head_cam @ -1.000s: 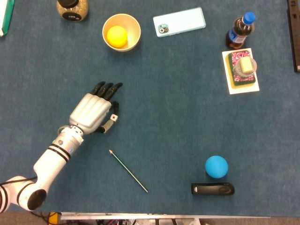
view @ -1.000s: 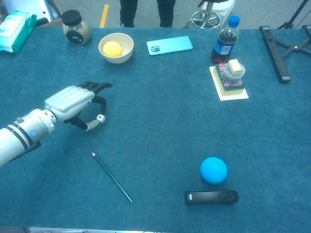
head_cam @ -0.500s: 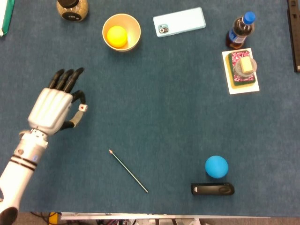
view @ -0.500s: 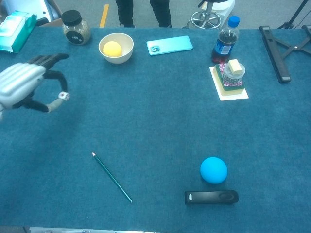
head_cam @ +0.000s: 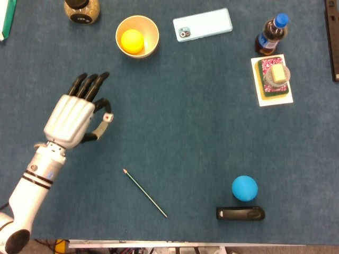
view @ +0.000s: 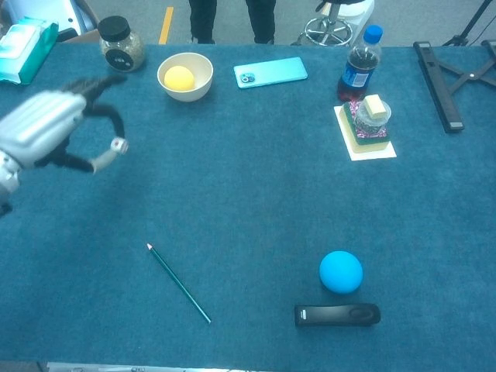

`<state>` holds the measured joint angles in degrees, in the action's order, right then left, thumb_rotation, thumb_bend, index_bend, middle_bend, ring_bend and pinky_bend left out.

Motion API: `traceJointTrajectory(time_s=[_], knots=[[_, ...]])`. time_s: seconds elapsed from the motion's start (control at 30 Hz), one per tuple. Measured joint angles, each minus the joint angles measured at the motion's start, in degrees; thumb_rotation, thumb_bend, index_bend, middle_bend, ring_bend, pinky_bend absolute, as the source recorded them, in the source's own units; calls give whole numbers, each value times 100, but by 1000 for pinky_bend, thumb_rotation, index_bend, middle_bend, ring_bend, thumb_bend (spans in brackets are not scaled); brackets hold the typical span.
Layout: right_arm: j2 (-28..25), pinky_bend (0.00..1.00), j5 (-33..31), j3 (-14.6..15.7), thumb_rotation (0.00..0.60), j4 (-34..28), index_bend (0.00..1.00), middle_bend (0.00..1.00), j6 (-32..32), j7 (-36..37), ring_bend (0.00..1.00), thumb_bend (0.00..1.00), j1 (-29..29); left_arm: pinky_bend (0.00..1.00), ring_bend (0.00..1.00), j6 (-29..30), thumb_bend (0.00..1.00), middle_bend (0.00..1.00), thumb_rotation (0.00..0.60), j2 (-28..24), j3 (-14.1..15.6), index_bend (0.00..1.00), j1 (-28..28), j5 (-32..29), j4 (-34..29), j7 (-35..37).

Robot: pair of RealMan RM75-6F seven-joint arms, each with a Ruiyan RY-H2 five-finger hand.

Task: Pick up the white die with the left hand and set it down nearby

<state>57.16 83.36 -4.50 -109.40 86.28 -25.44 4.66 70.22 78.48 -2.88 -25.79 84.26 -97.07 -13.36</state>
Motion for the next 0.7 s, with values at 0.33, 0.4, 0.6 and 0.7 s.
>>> traceJointTrajectory(time_s=[0.33, 0.4, 0.6, 0.7], knots=[[26, 265, -35, 22, 600, -7, 490, 387, -54, -68, 256, 98, 6, 0, 0, -50, 330, 0, 600, -571, 227, 0, 237, -310, -729, -188], [61, 265, -46, 12, 600, 9, 490, 387, -63, -67, 256, 98, 19, 0, 0, -134, 328, 0, 600, -628, 305, 0, 286, -345, -667, 37], [151, 265, -112, 38, 600, 161, 490, 387, -135, 16, 256, 98, 23, 0, 0, -176, 328, 0, 600, -618, 356, 35, 377, -384, -449, 229], [149, 265, -104, 49, 600, 181, 490, 387, -116, 43, 256, 98, 7, 0, 0, -160, 327, 0, 600, -608, 368, 40, 445, -443, -369, 273]])
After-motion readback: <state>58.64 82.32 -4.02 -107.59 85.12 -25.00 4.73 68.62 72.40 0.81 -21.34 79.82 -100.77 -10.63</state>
